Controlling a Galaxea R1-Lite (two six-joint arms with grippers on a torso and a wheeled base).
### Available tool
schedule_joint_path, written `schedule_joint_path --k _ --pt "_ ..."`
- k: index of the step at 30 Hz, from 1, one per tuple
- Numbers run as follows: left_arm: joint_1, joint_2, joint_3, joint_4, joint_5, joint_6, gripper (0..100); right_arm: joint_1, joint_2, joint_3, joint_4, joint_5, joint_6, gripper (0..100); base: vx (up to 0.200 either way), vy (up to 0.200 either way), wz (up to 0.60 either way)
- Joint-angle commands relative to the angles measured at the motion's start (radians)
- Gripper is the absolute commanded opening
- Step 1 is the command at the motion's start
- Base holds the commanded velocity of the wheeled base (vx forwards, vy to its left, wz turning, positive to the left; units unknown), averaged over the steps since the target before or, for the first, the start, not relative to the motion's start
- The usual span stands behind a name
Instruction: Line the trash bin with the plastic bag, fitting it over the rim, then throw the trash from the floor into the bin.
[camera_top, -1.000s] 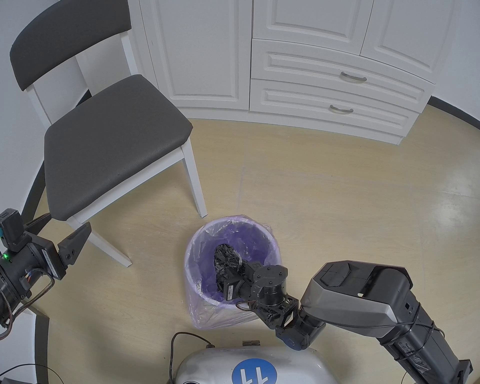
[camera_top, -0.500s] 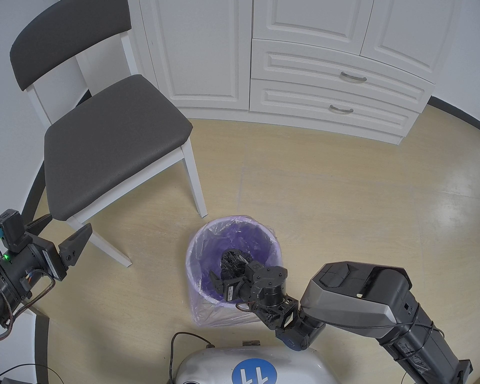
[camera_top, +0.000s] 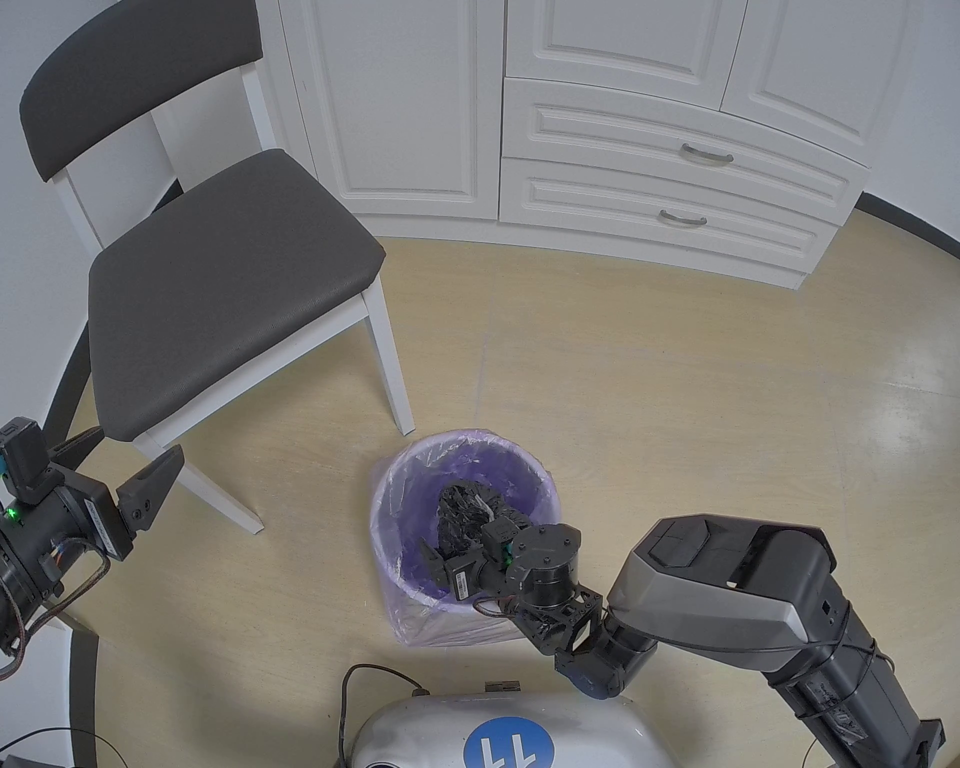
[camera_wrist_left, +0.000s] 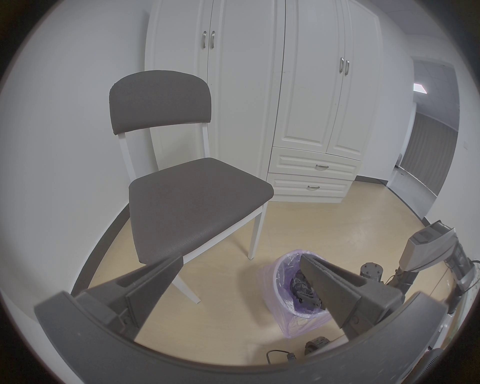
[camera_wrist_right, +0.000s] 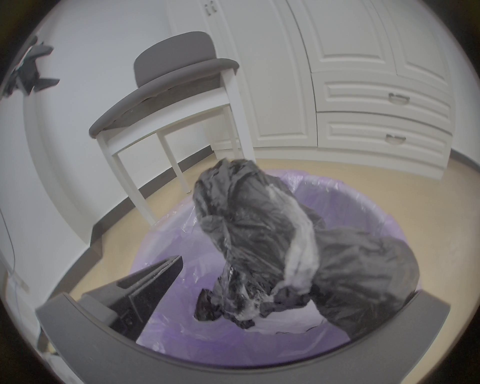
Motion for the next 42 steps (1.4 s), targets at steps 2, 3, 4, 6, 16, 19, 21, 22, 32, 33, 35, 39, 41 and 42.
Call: schedule_joint_path --k 2,3,4,6,16,19,21,22,32,33,35,39,41,42 --pt "0.0 -0.001 -0.001 0.0 0.001 0.001 100 -0.002 -0.047 0.071 -0.003 -0.002 -0.089 100 0.0 0.0 0.0" --pt "0.0 -0.001 0.001 -0.001 0.001 0.001 100 -0.002 -0.05 0.105 -0.005 -0.001 -0.165 100 0.0 0.0 0.0" --pt "0.0 -0.002 0.001 -0.001 0.001 0.001 100 -0.005 -0.05 0.117 -0.005 -0.001 -0.197 100 0.0 0.0 0.0" --pt "0.0 -0.002 -0.001 -0.001 0.001 0.001 100 -0.006 -0.055 0.131 0.002 0.001 -0.23 100 0.0 0.0 0.0" --pt "0.0 -0.002 0.001 -0.003 0.001 0.001 100 -0.019 -0.075 0.131 0.078 0.004 -0.23 100 0.0 0.0 0.0" --pt "0.0 -0.002 0.001 -0.004 0.001 0.01 100 -0.02 -0.098 0.125 0.083 0.004 -0.23 100 0.0 0.0 0.0" --pt "-0.001 -0.002 0.002 -0.003 0.001 0.015 100 -0.025 -0.118 0.125 0.092 0.004 -0.23 100 0.0 0.0 0.0" --pt "-0.001 -0.002 0.002 -0.001 0.001 0.015 100 -0.026 -0.122 0.126 0.095 0.004 -0.228 100 0.0 0.0 0.0" --pt "-0.12 0.036 0.041 0.008 0.004 0.013 100 -0.042 -0.251 0.264 0.097 -0.045 -0.205 100 0.0 0.0 0.0" --pt "-0.152 0.053 0.05 0.006 0.007 0.01 100 -0.042 -0.271 0.303 0.098 -0.054 -0.191 100 0.0 0.0 0.0" --pt "-0.195 0.091 0.059 0.002 0.011 0.008 100 -0.04 -0.306 0.378 0.097 -0.059 -0.162 100 0.0 0.0 0.0" --pt "-0.238 0.183 0.071 -0.006 0.013 0.002 100 -0.04 -0.38 0.522 0.089 -0.065 -0.104 100 0.0 0.0 0.0" --pt "-0.238 0.237 0.074 -0.007 0.019 0.001 100 -0.04 -0.42 0.576 0.087 -0.073 -0.073 100 0.0 0.0 0.0" --pt "-0.239 0.263 0.076 -0.009 0.027 -0.004 100 -0.04 -0.438 0.599 0.086 -0.074 -0.056 100 0.0 0.0 0.0"
